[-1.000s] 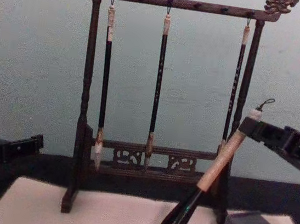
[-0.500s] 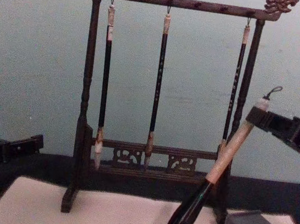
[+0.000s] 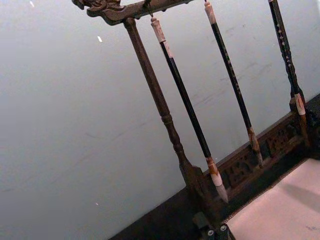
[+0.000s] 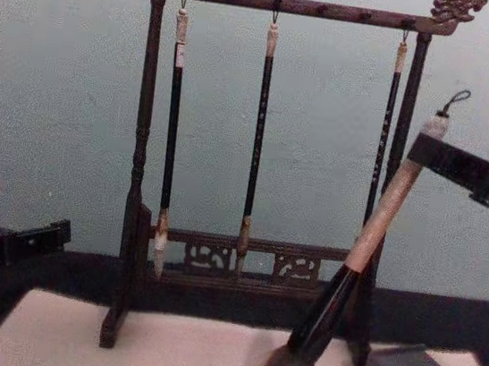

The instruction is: Pick up the brush from the inkstone, write on the paper, then place the brush back to its original position.

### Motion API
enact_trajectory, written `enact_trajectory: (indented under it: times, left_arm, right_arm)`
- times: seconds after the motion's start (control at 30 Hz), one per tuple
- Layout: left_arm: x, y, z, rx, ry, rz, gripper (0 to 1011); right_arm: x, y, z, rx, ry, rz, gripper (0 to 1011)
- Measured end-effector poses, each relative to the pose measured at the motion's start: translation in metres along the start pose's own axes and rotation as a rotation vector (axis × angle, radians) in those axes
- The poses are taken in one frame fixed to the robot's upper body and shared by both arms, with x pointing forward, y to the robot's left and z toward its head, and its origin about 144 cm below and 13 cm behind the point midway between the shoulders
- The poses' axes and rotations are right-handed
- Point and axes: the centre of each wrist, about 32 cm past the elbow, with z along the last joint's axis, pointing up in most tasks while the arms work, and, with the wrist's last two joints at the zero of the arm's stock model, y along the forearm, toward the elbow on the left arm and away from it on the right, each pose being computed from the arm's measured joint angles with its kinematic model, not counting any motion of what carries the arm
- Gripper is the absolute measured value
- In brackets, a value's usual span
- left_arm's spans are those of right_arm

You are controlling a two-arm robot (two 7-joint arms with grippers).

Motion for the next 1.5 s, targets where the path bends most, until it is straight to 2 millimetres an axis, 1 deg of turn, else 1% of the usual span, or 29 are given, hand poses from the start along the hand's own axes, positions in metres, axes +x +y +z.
enact_trajectory:
  times: [0.23, 0.47, 0.53, 0.73, 1.0, 1.3, 1.5]
  left_arm:
    - [0.000, 0.000, 0.000, 0.000, 0.000, 0.000, 1002]
    - [0.000, 0.000, 0.000, 0.000, 0.000, 0.000, 1002]
    - [0.000, 0.000, 0.000, 0.000, 0.000, 0.000, 1002]
    - [0.000, 0.000, 0.000, 0.000, 0.000, 0.000, 1002]
    - [0.000, 0.000, 0.000, 0.000, 0.000, 0.000, 1000]
    - [0.000, 0.000, 0.000, 0.000, 0.000, 0.000, 1002]
    - [0.000, 0.000, 0.000, 0.000, 0.000, 0.000, 1002]
  right_arm:
    - [-0.014, -0.006, 0.005, -0.003, -0.050, 0.055, 175]
    - [-0.027, -0.009, 0.005, -0.006, -0.054, 0.117, 175]
    - [-0.033, -0.010, 0.003, -0.010, -0.052, 0.144, 175]
    - [-0.041, -0.010, -0.005, -0.028, -0.040, 0.178, 175]
    - [-0.046, -0.007, -0.016, -0.053, -0.019, 0.203, 175]
    - [-0.046, -0.001, -0.031, -0.069, 0.011, 0.208, 175]
    - [-0.044, -0.001, -0.036, -0.069, 0.022, 0.208, 175]
